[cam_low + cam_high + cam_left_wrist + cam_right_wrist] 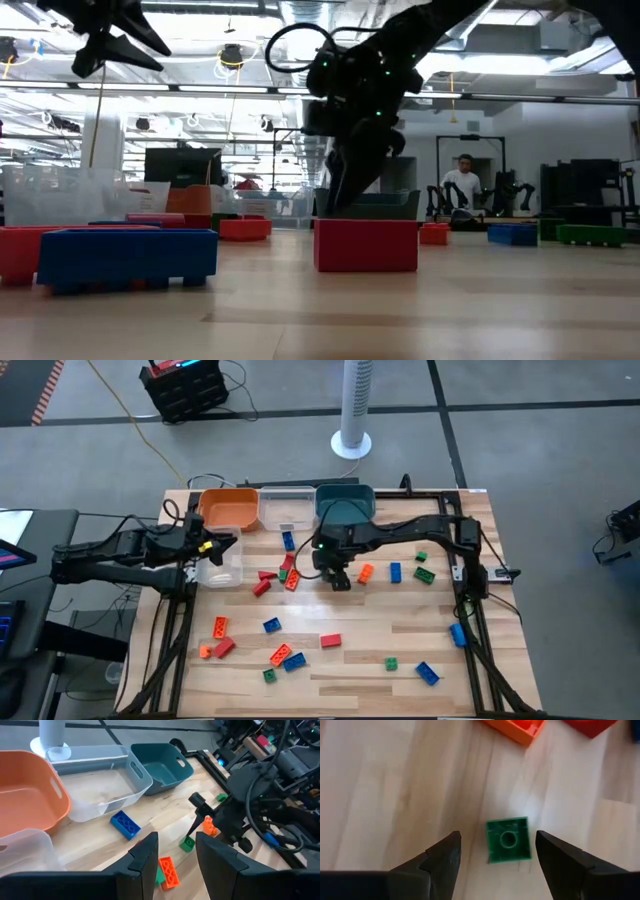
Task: Sort blocks
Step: Put the green game piece into the blue bin
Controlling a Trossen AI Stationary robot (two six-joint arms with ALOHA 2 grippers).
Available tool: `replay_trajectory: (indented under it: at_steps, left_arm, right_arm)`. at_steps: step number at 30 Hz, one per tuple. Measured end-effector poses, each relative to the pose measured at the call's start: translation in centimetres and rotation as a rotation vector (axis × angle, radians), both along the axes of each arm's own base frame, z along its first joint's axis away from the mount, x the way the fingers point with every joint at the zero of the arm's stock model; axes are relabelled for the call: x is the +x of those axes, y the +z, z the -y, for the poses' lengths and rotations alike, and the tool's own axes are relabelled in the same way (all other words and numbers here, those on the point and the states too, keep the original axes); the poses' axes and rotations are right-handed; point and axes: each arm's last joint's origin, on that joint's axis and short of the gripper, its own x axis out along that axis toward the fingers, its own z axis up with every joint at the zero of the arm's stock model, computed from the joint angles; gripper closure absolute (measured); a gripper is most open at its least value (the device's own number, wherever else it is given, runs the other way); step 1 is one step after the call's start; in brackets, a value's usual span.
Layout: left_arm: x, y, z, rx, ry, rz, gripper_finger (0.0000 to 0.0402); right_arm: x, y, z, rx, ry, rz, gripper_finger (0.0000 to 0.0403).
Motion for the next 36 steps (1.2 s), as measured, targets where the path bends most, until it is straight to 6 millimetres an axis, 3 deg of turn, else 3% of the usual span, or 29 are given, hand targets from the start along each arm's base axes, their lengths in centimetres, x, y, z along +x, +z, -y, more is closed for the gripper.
replay_trajectory:
  at_steps: [6,15,19,23,28,30,32,36]
  left_arm:
    - [-0.1,-0.3,0.1,-0.016,-0.034,-0.032,0.0276]
    - [-0.2,-0.6,0.1,-0.025,-0.043,-0.066,0.0276]
    - [-0.3,-0.6,0.1,-0.027,-0.046,-0.065,0.0276]
    - [-0.2,-0.6,0.2,-0.034,-0.06,-0.066,0.0276]
    - [-0.3,-0.7,0.2,-0.024,-0.068,-0.08,0.0276]
    - [-0.3,-0.6,0.2,-0.014,-0.073,-0.085,0.0276]
    - [-0.2,-0.7,0.2,-0.01,-0.075,-0.088,0.0276]
    - [-0.2,-0.7,0.2,-0.018,-0.07,-0.083,0.0276]
  right_arm:
    - [0.4,-0.1,0.0,-0.056,0.01,0.009,0.0135]
    - [0.8,-3.2,-0.2,-0.048,0.053,-0.064,0.0135]
    - [0.9,-3.2,-0.2,-0.05,0.056,-0.061,0.0138]
    - [1.0,-3.2,-0.1,-0.05,0.051,-0.049,0.0174]
    - [1.0,-3.1,-0.1,-0.05,0.049,-0.051,0.027]
    - [0.9,-2.5,0.3,-0.03,0.005,-0.06,0.0302]
    - [0.7,-1.5,0.9,-0.015,-0.03,-0.082,0.0303]
    - [-0.3,3.6,2.6,-0.027,-0.077,-0.018,0.0303]
